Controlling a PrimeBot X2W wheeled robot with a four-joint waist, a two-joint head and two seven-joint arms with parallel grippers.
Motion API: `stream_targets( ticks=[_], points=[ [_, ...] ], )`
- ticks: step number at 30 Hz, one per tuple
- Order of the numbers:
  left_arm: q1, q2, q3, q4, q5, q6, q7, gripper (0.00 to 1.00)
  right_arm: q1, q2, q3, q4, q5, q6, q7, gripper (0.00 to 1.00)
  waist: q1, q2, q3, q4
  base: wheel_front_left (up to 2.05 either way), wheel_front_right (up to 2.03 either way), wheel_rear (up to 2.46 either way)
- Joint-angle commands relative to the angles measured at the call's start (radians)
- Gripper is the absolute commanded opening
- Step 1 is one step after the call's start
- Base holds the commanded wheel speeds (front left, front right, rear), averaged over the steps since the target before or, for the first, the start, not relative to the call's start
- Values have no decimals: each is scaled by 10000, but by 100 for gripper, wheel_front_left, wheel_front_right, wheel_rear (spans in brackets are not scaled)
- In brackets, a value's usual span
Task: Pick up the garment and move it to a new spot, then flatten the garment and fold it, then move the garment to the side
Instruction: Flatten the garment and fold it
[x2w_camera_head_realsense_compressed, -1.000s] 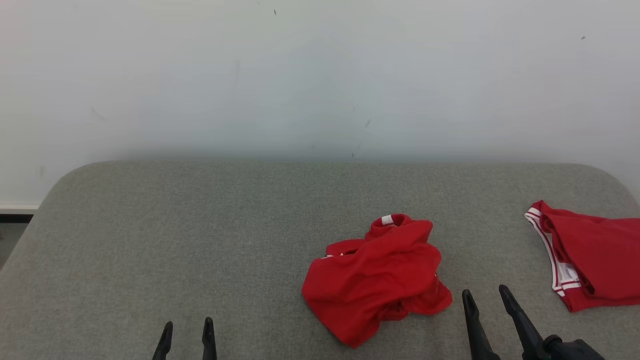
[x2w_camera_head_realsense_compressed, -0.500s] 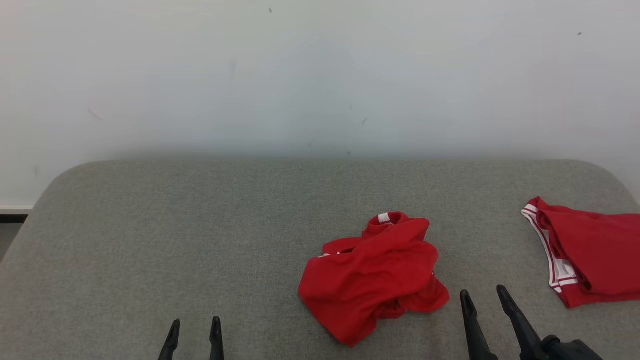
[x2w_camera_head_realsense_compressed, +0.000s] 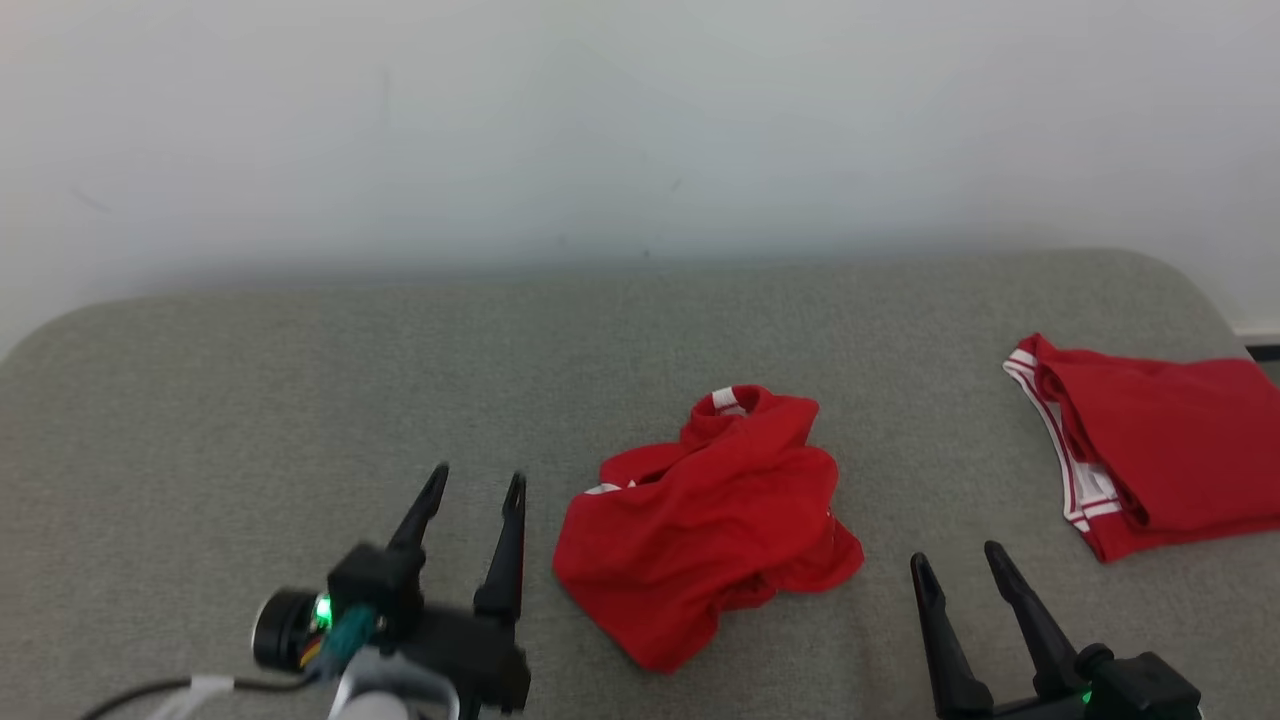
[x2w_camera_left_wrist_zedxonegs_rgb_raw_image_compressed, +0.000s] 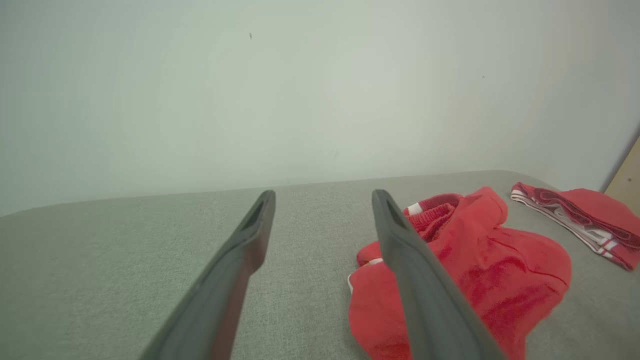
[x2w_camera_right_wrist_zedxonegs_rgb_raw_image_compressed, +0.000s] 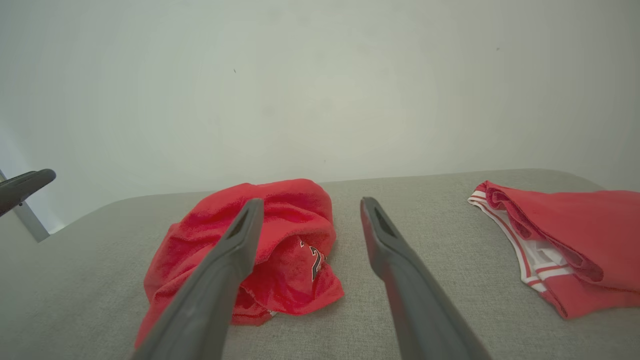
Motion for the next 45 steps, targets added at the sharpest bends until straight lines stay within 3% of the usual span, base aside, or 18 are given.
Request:
stream_targets(
  ticks=[1,8,19,23,32,42,43,44,45],
  points=[
    [-708,-12,-132,313,-185,-86,228,100,-173,-72,-36,-33,-18,-26,-6,100,-1,0,518,-424,0,0,0],
    [-3206,-18,-919,1680,-1431,-266,1029,100,-630,-116,-33,-154,-133,-26,-6,100,-1,0,1430,-897,0,0,0],
    [-6073,-3,-2841,3815,-3441,-163,2557,100,-1309,-184,147,-239,-184,-26,-6,100,-1,0,2474,-1490,0,0,0],
    [-6932,-11,-3463,4619,-3865,79,2661,100,-1504,-107,203,-243,-198,-26,-6,100,-1,0,2828,-1689,0,0,0],
    [-7719,-5,-4945,6262,-4635,462,3120,100,-1763,69,370,-179,-105,-26,-6,100,-1,0,3276,-2036,0,0,0],
    [-7797,10,-6200,7266,-5150,376,3838,100,-1832,254,257,-216,-118,-27,-6,100,-1,0,3357,-2230,0,0,0],
    [-7827,7,-6298,7260,-5152,320,3705,29,-1820,261,240,-208,-123,-27,-6,100,-1,0,3340,-2223,0,0,0],
    [-7861,-3,-6391,7182,-5176,219,3560,0,-1802,262,216,-198,-122,-27,-6,100,-1,0,3306,-2207,0,0,0],
    [-7911,-10,-6492,7092,-5178,140,3369,0,-1782,266,204,-186,-115,-27,-6,100,-1,0,3275,-2191,0,0,0]
  ],
)
